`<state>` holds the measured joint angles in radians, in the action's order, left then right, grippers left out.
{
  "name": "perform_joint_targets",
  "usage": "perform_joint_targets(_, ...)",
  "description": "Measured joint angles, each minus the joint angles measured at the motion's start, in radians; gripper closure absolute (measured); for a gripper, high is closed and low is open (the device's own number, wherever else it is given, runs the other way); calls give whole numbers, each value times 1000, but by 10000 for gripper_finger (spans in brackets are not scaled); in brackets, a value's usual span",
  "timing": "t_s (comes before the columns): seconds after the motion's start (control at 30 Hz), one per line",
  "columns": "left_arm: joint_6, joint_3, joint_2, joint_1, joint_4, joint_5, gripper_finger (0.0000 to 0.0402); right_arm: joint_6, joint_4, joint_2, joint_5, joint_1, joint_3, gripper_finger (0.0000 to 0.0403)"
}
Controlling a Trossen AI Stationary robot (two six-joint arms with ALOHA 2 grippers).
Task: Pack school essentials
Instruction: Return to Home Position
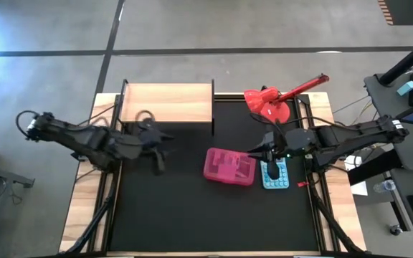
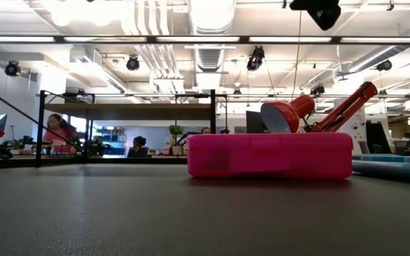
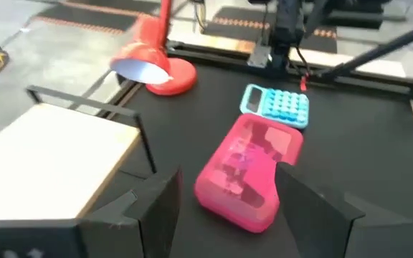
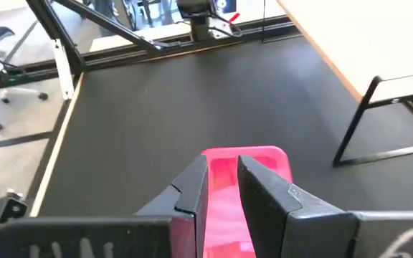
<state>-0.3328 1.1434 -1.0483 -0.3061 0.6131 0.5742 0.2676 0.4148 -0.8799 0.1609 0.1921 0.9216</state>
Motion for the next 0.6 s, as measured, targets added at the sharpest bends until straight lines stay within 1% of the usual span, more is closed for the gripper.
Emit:
perform_joint_targets(0.17,0,-115,171,-2,-4,39,194,-15,-2,37,5,0,-46,335)
perform_joint_targets(0.3,0,-219,291,-2,-30,41,194,30,-24,84,5,0,-125,335)
perform_joint_targets(0.43,1,-339,403,-2,-87,42,194,89,-131,146,15,0,-238,335)
perform_joint_targets(0.6,1,-515,520,-2,-221,45,194,138,-359,206,50,0,-401,335)
